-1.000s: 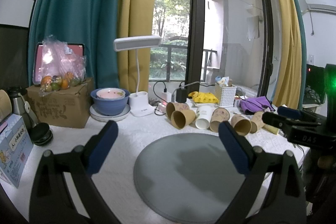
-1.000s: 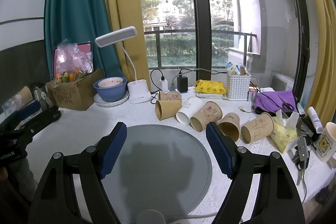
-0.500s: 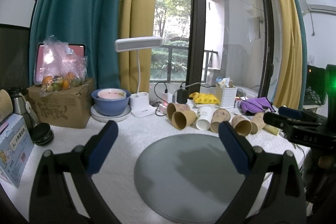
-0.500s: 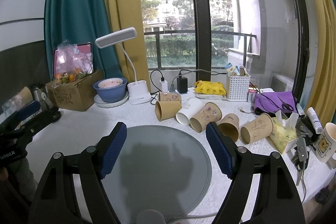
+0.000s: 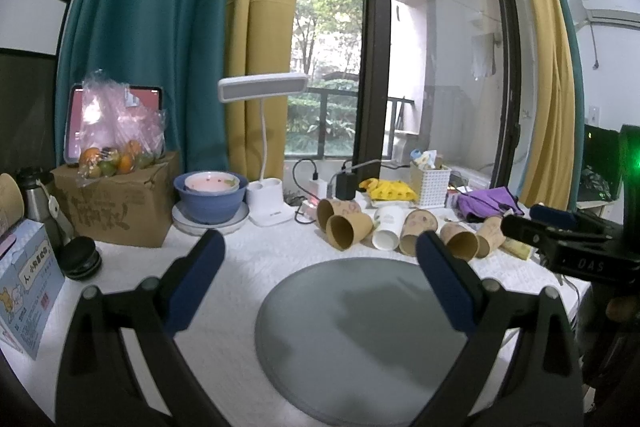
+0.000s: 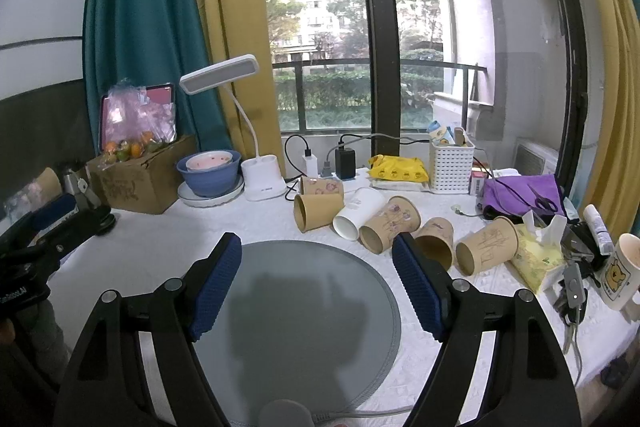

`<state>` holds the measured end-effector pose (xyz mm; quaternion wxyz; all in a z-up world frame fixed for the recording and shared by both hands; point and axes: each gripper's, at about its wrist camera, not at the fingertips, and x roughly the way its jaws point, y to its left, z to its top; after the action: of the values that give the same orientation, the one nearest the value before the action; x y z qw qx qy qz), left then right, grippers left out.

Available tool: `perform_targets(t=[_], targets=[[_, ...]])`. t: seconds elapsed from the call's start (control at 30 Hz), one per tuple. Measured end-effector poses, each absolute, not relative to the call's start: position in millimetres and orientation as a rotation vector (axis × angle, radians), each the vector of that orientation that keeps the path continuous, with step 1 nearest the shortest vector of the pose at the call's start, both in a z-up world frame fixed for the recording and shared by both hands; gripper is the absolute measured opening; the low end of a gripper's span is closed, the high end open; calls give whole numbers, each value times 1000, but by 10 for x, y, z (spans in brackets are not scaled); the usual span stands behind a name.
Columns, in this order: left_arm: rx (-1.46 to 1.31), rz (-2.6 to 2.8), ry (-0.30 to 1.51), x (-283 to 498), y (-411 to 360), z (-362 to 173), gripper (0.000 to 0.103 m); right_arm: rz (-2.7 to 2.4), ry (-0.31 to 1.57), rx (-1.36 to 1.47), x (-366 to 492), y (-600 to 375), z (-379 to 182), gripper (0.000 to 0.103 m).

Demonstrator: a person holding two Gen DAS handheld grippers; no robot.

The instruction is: Flip cup upright

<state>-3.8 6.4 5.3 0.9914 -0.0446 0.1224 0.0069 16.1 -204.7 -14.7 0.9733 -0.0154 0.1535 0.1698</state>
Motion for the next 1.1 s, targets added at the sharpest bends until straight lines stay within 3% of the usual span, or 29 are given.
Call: perform_targets(t=[1.1], targets=[[-75, 7, 266, 84, -34, 92, 97, 341, 319, -14, 204, -2094, -153, 80]])
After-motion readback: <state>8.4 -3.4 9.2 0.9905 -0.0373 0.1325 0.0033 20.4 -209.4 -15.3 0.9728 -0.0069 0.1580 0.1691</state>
